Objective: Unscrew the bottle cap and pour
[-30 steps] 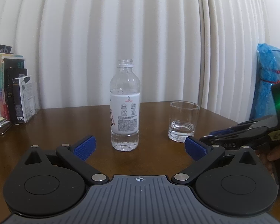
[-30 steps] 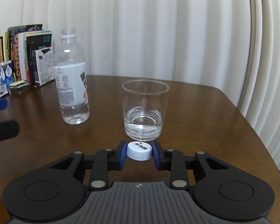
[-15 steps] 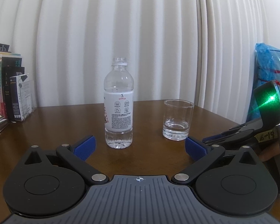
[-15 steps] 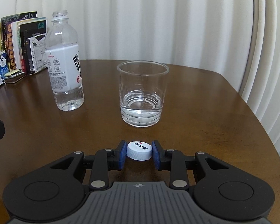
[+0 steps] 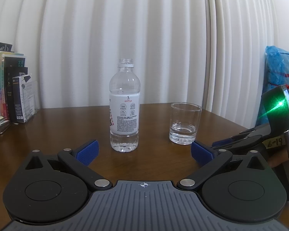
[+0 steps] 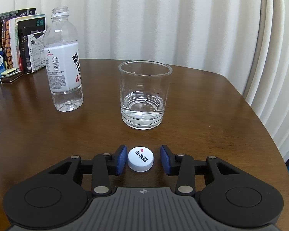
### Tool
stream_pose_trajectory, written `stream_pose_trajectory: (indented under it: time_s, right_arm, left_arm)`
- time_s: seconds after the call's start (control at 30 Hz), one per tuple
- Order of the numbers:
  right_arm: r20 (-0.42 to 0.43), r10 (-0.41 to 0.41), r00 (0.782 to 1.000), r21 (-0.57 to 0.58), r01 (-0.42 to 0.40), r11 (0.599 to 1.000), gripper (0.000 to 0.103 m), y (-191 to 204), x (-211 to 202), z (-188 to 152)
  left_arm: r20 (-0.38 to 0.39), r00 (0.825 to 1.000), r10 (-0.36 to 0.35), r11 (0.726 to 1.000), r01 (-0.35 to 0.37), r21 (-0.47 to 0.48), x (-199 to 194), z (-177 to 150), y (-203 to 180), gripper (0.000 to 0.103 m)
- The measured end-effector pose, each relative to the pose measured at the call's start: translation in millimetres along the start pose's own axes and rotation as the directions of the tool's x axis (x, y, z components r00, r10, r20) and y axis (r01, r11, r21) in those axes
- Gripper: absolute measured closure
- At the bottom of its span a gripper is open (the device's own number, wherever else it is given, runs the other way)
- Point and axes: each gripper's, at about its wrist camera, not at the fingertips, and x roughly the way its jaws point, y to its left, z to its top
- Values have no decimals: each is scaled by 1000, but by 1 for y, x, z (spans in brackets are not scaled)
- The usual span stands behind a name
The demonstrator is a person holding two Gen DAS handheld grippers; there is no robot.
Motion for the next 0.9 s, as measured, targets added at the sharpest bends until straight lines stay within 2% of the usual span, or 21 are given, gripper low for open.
stream_pose_trajectory:
  time_s: [0.17,0.27,0.37,0.4,0.53,0.63,0.9]
  right_arm:
    - [45,-9,999,-8,9,1000,60,4,-18,1]
    - [97,-13,995,0,13,1000,50,7,-38,0]
    - [168,-11,986,24,7,1000,47,11,-63,-7]
    - [200,-15,980,33,9,999,45,12,-71,-12]
    - [325,-34,945,66,13,998,25,18,-104,-31]
    - [387,-46,921,76,18,997,19,24,-121,-43]
    - [476,-62,877,118,6,993,4,27,-134,-71]
  left_arm:
    - [11,1000,21,1000,-21,1,-10,2,-5,0]
    - [18,999,37,999,-37,0,-16,3,-8,0]
    - [29,998,57,998,-56,-13,-28,1,-13,0]
    - [33,997,65,998,-64,-16,-32,-1,-15,0]
    - [48,994,95,995,-94,-21,-48,-9,-22,0]
    - [56,993,107,994,-106,-26,-59,-15,-27,0]
    - [121,979,166,986,-167,-7,-84,-32,-45,0]
